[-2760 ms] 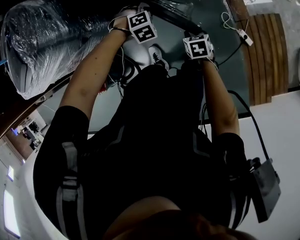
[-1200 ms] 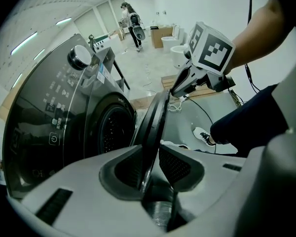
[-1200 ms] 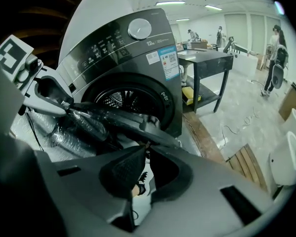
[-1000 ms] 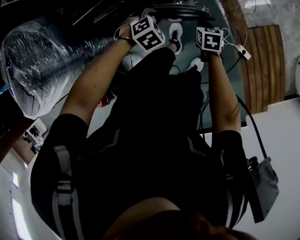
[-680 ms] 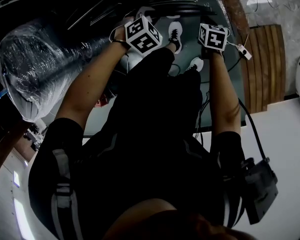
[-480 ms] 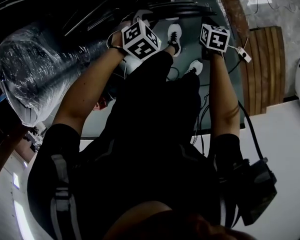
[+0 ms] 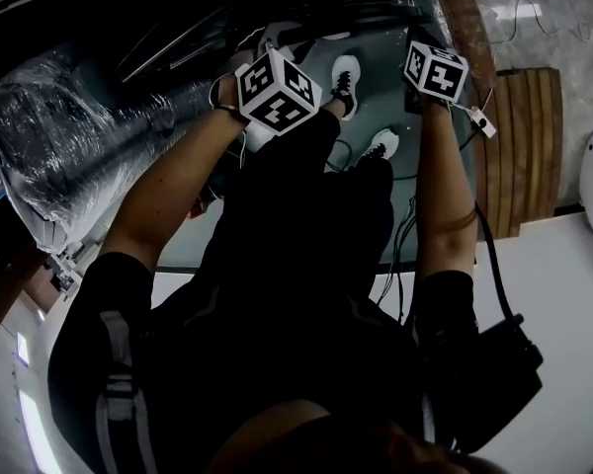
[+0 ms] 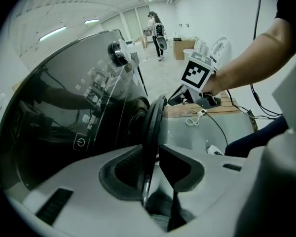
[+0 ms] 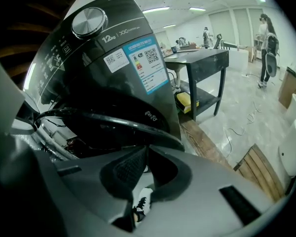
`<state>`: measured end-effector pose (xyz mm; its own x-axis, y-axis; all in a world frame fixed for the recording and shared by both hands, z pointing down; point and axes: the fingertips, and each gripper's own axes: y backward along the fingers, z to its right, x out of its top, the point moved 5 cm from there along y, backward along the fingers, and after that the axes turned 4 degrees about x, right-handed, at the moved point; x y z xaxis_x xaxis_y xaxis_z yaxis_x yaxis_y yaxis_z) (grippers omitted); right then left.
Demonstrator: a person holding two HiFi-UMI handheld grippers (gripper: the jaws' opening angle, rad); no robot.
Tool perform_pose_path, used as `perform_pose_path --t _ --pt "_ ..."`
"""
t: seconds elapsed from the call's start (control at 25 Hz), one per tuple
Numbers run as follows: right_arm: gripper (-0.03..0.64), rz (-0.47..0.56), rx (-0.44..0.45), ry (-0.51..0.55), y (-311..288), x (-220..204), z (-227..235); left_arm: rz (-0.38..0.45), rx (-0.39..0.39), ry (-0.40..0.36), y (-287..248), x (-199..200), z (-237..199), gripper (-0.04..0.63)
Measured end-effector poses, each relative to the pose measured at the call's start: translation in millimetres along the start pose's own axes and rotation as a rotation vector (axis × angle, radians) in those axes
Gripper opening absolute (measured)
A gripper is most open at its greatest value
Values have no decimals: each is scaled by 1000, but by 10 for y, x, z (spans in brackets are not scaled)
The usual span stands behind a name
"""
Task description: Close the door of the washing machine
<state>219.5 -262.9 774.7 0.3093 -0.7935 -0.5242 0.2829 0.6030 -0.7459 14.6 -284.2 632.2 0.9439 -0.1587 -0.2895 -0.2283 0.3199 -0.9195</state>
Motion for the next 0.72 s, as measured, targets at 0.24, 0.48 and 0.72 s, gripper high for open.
perform_pose_path --t 0.24,0.48,0.72 --pt "6 14 -4 4 -141 175 -30 18 -20 17 -9 138 -24 106" --pt "6 27 -30 -7 -237 330 -20 27 14 32 -54 137 -137 106" --pt "5 23 -3 -28 -318 391 20 24 26 63 -85 169 -180 106"
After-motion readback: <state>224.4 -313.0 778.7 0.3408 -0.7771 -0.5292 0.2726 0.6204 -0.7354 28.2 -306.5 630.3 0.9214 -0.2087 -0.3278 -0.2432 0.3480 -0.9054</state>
